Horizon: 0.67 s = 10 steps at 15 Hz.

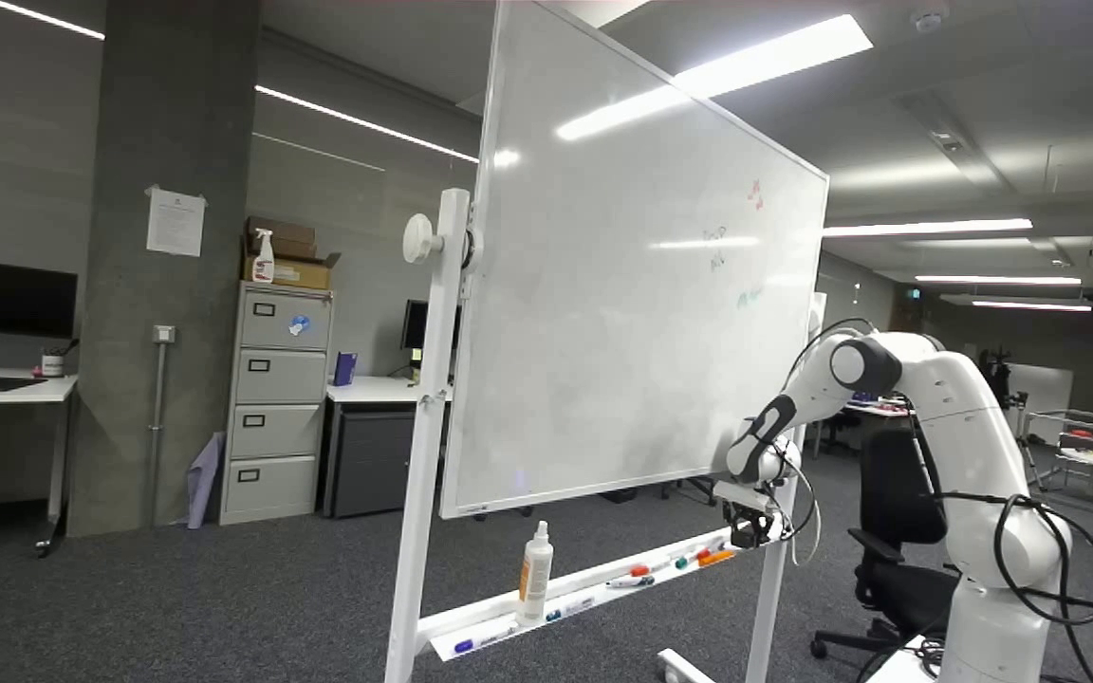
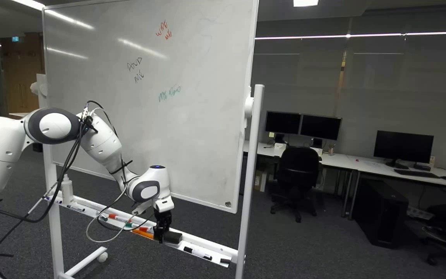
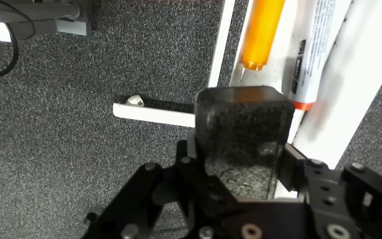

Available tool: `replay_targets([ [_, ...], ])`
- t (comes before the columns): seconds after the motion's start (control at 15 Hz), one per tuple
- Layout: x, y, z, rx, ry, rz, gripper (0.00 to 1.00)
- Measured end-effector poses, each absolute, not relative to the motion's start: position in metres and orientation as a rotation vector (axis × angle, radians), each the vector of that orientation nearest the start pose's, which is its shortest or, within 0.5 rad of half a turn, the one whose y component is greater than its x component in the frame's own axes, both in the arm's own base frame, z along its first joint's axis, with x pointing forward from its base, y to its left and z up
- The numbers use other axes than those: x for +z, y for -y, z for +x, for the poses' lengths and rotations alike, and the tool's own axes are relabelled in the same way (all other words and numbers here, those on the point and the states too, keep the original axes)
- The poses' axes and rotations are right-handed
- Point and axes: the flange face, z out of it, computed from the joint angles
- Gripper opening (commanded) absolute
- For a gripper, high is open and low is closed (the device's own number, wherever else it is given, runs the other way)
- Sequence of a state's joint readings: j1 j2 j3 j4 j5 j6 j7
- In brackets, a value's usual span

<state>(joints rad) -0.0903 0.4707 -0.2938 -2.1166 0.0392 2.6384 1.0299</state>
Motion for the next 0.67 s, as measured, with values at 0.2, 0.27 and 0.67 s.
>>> replay_targets([
  [0.2, 0.194, 0.222, 0.54, -0.147, -2.101, -2.451, 0.75],
  [0.27, 0.192, 0.222, 0.54, -0.143, -2.104, -2.452, 0.78],
  [0.67, 0.189, 0.224, 0.541, -0.14, -2.108, -2.452, 0.6],
])
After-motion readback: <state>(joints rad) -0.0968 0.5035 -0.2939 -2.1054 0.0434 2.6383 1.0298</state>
